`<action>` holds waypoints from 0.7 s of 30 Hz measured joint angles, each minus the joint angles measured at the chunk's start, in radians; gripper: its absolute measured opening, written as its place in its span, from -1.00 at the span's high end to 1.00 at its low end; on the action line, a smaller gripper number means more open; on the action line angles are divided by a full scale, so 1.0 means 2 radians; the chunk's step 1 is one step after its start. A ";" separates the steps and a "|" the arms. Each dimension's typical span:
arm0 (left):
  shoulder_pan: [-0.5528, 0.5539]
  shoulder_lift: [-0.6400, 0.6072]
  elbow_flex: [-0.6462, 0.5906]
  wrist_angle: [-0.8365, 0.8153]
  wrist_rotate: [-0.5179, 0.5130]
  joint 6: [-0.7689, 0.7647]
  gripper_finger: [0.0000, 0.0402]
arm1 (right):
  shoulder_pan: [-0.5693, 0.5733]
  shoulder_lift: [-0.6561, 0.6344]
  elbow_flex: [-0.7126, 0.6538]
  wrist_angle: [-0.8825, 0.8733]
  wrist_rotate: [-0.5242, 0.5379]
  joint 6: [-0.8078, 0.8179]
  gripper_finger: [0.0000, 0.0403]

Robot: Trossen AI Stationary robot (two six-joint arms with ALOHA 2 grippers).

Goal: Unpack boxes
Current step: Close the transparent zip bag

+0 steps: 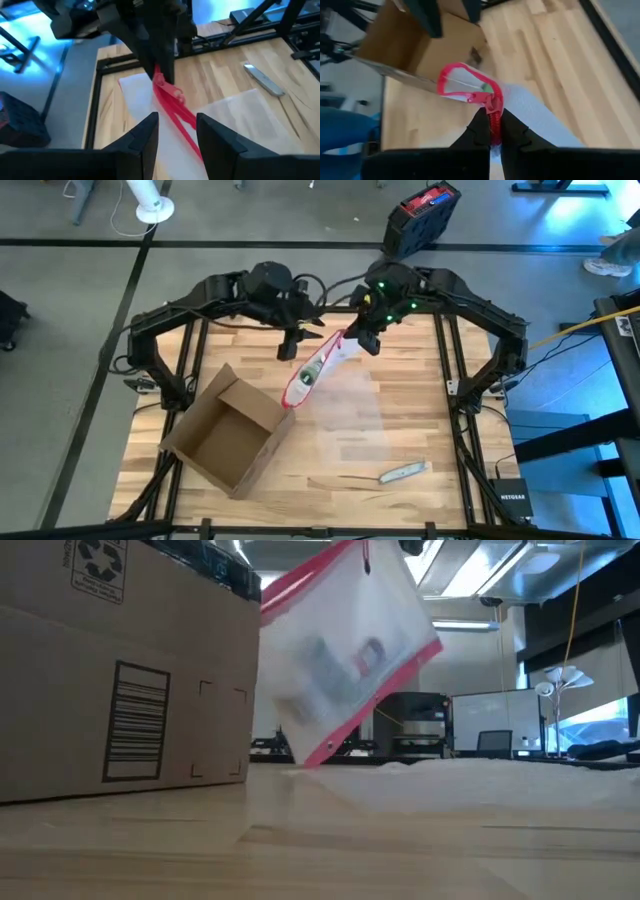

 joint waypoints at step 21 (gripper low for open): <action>-0.023 -0.015 0.007 -0.032 -0.054 -0.037 0.39 | -0.047 -0.001 0.040 -0.089 -0.032 0.032 0.97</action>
